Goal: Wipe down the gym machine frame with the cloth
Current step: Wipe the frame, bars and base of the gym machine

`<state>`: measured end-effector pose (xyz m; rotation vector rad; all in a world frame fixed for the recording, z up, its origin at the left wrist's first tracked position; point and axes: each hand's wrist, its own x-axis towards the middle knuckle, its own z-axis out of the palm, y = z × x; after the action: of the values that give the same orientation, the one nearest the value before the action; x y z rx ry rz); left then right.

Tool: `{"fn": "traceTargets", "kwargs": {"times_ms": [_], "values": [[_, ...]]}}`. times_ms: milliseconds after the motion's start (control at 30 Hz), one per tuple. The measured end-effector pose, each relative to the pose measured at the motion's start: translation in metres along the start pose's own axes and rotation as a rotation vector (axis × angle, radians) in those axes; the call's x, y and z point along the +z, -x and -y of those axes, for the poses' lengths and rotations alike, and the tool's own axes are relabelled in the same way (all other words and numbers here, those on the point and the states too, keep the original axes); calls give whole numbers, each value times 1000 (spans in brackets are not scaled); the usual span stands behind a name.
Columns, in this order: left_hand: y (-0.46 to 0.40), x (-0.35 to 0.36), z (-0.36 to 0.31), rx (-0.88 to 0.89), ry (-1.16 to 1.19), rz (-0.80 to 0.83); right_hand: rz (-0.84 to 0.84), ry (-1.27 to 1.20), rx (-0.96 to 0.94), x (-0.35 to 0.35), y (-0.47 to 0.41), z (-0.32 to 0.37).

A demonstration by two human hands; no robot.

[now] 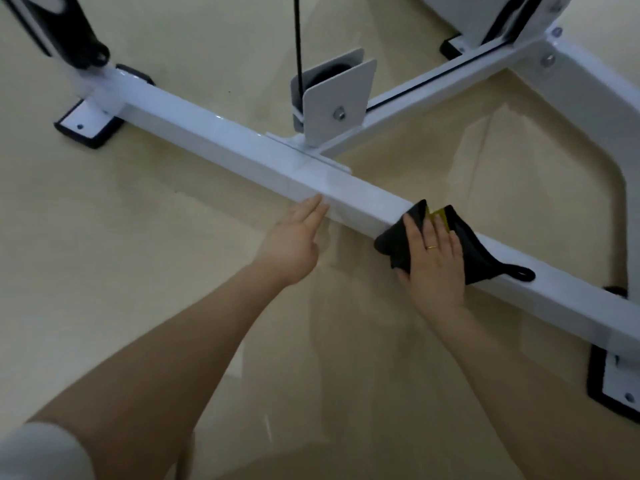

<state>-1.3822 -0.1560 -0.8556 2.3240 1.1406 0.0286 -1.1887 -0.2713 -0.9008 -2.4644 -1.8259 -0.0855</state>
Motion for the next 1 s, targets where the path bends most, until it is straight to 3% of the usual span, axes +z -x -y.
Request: {"fn": "traceTargets", "kwargs": {"times_ms": [300,600,767,1000], "values": [[31,-30,88,-202,95,-157,-60,-26,-264,16,-70,88],[-10,-90,171,-310,44,-164,-26,-14,-397,20,-120,149],[-37,-118,205,-321,-1,-160,43,0,-391,17,-138,177],[-62,-153,260,-339,-182,-132,141,-54,-226,9,-156,229]]}}
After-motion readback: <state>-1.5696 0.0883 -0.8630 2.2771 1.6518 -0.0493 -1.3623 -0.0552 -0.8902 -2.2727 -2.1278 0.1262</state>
